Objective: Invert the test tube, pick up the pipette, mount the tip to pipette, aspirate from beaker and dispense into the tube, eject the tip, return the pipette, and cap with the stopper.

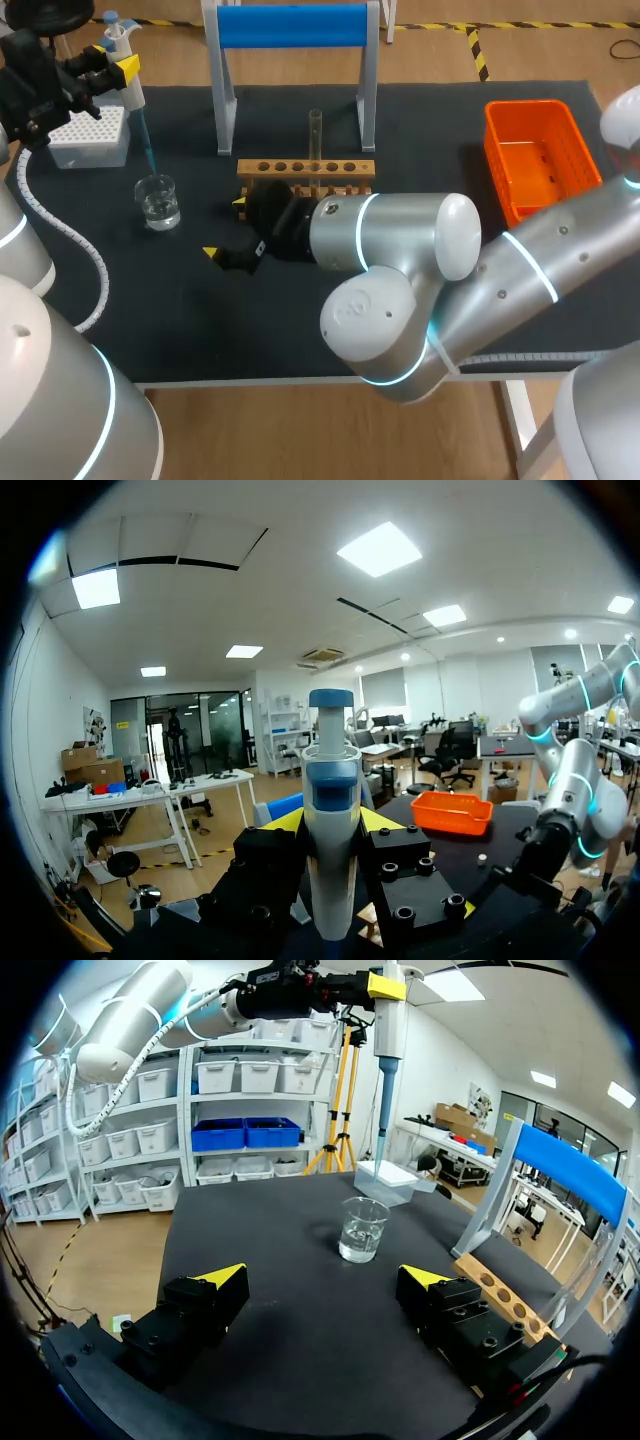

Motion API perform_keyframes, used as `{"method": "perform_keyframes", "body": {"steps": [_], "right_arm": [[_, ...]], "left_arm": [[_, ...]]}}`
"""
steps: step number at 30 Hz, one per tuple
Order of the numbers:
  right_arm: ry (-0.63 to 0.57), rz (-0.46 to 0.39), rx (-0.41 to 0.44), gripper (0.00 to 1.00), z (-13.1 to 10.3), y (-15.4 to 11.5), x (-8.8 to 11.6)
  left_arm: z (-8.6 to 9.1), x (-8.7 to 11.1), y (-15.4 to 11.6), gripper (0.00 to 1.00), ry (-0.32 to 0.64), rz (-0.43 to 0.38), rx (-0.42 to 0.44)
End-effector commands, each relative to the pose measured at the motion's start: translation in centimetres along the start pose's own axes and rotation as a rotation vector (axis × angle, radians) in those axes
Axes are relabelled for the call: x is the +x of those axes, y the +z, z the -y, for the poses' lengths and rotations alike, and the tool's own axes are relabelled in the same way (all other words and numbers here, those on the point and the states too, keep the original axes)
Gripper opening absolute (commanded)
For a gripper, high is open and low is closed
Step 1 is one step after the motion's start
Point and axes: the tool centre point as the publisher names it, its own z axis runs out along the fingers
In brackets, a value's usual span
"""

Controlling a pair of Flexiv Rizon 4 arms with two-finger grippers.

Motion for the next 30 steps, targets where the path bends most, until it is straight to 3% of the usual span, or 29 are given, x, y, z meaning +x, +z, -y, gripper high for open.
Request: {"method": "perform_keyframes", "body": {"steps": [1, 17, 30], "right_arm": [[0.001, -0.001, 0.003, 1.00, 0.0, -0.1, -0.1], [0.001, -0.001, 0.003, 1.00, 0.0, -0.1, -0.1], [0.001, -0.001, 0.003, 1.00, 0.0, -0.1, -0.1]], "left_arm": [[0.0, 0.1, 0.1, 0.00, 0.001, 0.004, 0.003], [0.0, 0.1, 0.1, 0.00, 0.001, 0.004, 0.003], [-1.4, -0.2, 0.1, 0.00, 0.020, -0.001, 0.011]]}}
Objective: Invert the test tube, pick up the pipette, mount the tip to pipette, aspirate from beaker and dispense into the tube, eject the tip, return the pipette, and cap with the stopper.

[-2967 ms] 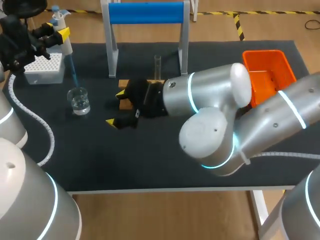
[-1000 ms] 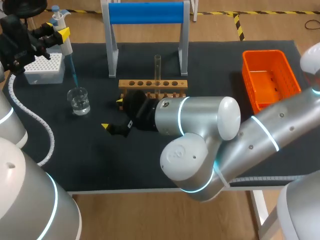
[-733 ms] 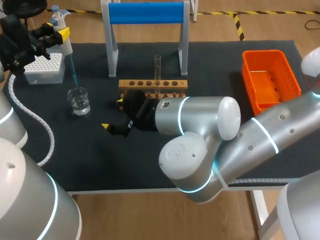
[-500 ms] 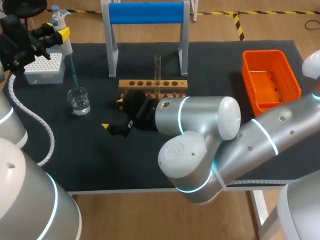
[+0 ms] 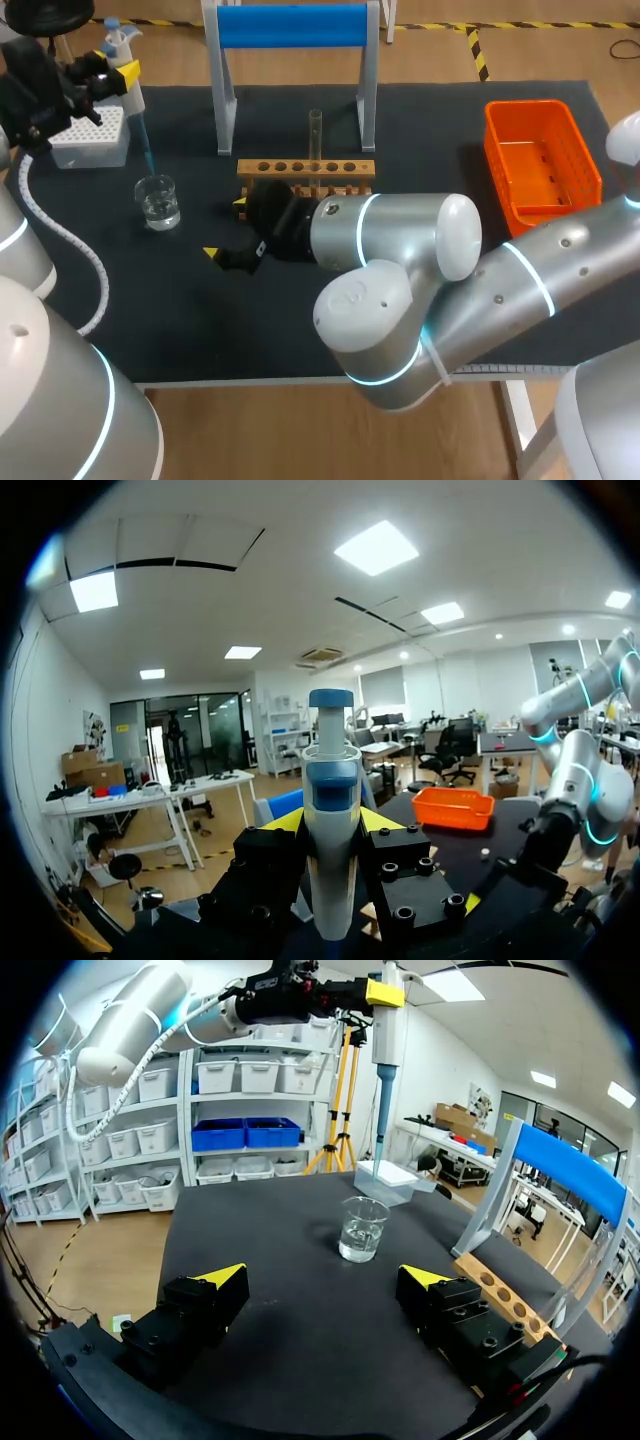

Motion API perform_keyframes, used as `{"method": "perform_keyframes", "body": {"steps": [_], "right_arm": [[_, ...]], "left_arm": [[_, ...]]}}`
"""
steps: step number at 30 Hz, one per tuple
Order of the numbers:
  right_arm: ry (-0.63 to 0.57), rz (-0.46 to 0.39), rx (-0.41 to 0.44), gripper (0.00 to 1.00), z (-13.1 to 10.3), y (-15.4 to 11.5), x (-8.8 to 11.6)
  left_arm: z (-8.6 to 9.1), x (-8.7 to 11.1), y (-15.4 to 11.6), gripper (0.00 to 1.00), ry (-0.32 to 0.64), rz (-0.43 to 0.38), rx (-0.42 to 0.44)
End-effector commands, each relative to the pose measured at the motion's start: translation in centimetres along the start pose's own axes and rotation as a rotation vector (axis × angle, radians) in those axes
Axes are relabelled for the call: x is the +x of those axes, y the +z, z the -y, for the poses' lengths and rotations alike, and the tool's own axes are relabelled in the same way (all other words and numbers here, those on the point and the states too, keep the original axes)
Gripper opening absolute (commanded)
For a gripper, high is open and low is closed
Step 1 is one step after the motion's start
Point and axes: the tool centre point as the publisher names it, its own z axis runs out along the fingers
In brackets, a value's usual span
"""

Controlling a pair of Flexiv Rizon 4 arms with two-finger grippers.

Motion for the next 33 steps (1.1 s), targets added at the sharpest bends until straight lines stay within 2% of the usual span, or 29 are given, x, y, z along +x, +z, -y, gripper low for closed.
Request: {"method": "perform_keyframes", "body": {"steps": [1, 33], "right_arm": [[0.000, -0.001, 0.003, 1.00, -0.1, -0.1, -0.1], [0.000, -0.001, 0.003, 1.00, -0.1, -0.1, -0.1]], "left_arm": [[-0.5, -0.1, 0.1, 0.00, 0.002, 0.000, 0.012], [-3.5, 0.2, 0.7, 0.00, 0.019, -0.013, 0.014]]}}
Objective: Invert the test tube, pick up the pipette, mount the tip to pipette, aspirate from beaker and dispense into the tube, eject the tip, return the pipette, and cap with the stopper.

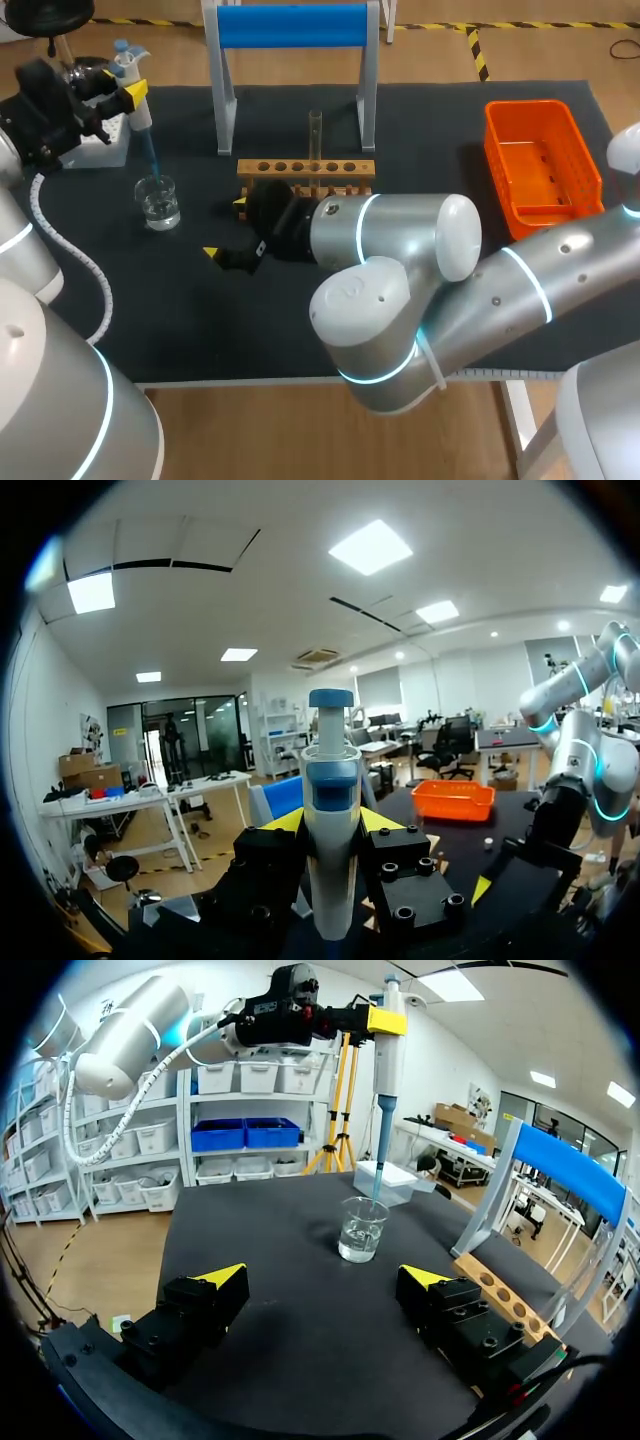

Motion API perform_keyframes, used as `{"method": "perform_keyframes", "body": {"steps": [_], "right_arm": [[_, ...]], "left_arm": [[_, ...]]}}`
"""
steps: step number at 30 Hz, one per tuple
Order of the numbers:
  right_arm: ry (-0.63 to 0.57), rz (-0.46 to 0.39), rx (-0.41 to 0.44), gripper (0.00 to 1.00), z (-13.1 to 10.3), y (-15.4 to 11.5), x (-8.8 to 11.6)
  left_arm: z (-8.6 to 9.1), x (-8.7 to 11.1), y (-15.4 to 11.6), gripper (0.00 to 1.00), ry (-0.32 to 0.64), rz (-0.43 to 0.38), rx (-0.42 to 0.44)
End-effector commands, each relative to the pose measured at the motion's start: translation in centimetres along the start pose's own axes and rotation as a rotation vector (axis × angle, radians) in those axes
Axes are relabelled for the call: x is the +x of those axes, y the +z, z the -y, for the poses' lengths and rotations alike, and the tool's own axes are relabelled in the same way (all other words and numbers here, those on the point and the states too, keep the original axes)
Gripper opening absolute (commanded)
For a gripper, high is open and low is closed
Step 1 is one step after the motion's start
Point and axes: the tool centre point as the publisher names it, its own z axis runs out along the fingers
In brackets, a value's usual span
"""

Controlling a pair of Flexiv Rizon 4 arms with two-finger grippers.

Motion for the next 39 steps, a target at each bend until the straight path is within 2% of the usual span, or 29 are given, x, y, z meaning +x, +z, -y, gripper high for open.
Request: {"method": "perform_keyframes", "body": {"steps": [1, 22, 39], "right_arm": [[0.000, -0.002, 0.005, 1.00, -0.1, -0.1, -0.1], [0.000, -0.002, 0.005, 1.00, -0.1, -0.1, -0.1], [0.000, -0.002, 0.005, 1.00, -0.1, -0.1, -0.1]], "left_arm": [[-0.4, 0.0, 0.1, 0.00, 0.004, 0.002, 0.002], [-2.9, 0.5, 0.1, 0.00, 0.041, -0.002, -0.001], [-4.1, 0.7, -0.1, 0.00, 0.047, -0.004, -0.001]]}}
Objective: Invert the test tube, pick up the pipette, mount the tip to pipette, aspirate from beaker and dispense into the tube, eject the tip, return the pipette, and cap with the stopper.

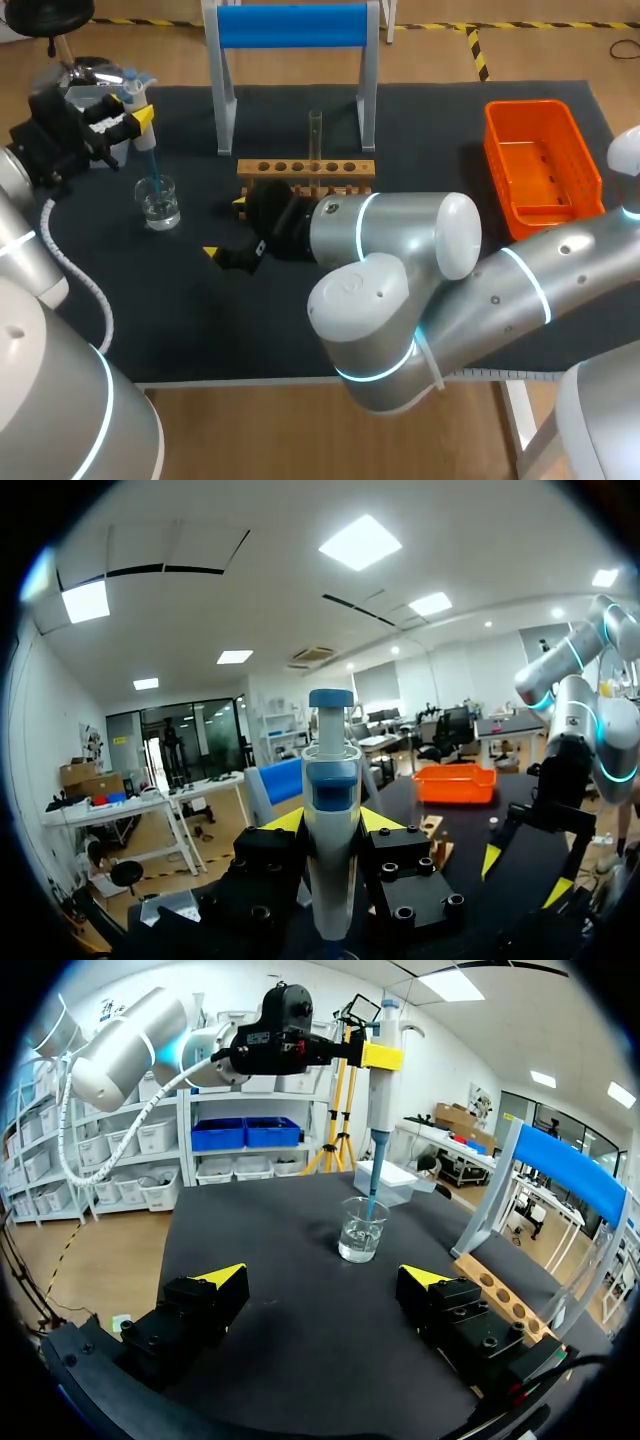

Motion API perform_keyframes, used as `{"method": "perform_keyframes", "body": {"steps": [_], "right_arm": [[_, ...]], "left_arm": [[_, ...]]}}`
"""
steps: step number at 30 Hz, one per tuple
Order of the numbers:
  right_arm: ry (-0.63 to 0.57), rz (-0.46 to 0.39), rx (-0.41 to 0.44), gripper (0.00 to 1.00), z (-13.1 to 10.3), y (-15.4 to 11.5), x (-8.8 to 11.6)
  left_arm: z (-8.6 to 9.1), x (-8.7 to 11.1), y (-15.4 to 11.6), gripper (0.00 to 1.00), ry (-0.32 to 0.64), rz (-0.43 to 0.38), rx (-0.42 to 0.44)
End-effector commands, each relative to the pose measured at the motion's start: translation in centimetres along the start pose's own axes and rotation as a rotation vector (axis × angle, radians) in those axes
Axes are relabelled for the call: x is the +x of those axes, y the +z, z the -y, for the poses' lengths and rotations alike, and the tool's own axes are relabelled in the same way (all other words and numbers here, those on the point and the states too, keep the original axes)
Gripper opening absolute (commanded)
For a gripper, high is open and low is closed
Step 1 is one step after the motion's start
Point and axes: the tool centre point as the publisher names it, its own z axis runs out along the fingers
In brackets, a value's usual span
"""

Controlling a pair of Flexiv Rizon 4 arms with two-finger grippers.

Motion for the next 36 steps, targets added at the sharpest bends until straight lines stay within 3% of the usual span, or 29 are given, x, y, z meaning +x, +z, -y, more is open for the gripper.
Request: {"method": "perform_keyframes", "body": {"steps": [1, 36], "right_arm": [[0.000, -0.001, 0.000, 1.00, 0.0, -0.1, 0.0], [0.000, -0.001, 0.000, 1.00, 0.0, -0.1, 0.0]], "left_arm": [[-0.4, 0.1, 0.0, 0.00, -0.003, -0.002, 0.004], [-1.8, 0.1, -0.3, 0.00, -0.020, 0.005, -0.016]]}}
